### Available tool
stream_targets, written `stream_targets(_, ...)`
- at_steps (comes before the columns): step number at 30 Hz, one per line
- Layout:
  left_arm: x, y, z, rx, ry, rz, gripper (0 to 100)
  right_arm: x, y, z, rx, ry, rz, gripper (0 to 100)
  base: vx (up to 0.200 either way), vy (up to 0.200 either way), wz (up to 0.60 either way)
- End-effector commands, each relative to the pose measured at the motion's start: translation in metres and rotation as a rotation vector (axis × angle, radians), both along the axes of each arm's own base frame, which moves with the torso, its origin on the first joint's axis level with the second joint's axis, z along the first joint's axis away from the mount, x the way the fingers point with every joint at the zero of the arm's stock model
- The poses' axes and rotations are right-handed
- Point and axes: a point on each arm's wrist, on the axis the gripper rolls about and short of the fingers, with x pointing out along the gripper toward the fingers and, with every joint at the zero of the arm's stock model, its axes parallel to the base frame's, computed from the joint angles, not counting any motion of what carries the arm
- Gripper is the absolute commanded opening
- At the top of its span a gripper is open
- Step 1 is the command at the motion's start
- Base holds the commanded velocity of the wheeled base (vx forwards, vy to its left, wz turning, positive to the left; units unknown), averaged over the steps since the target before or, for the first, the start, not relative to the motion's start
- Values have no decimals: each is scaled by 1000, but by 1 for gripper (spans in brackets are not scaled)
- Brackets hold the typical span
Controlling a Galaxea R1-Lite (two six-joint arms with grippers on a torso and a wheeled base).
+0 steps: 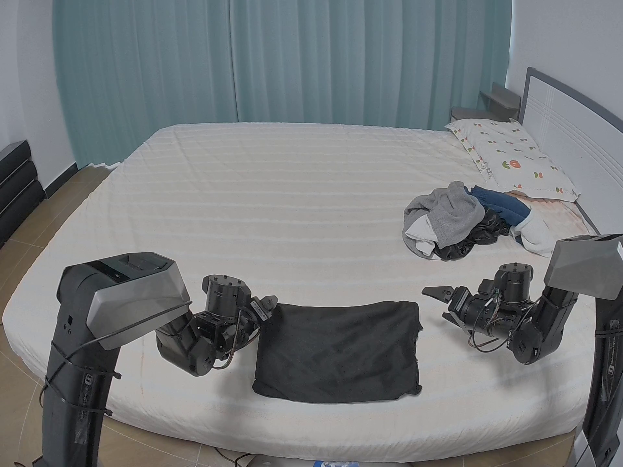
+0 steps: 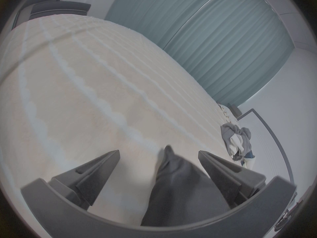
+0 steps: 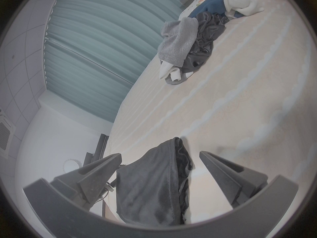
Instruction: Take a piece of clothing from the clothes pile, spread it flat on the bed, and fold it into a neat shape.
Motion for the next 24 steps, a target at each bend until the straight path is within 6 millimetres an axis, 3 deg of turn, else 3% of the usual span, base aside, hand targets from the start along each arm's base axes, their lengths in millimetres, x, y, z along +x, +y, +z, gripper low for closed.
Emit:
stream_targets(1, -29, 1, 32, -33, 5, -64, 100, -17, -1, 27, 5, -29, 3, 100, 0, 0, 0)
stream_targets(3, -32, -2, 32, -50, 16, -79, 100, -25, -3, 24, 5, -2, -2, 100, 0, 0, 0)
stream_targets(9, -28, -3, 32, -72, 16, -109, 100, -55, -23, 3, 34, 91, -47, 100, -200, 0, 0)
stream_targets(18, -33, 6, 27, -115, 75, -244, 100, -59, -23, -21, 90, 95, -53, 100, 0, 0, 0)
stream_targets(24, -31, 7, 18, -10, 43, -315, 100, -57, -22, -28, 87, 110, -54, 100, 0, 0, 0)
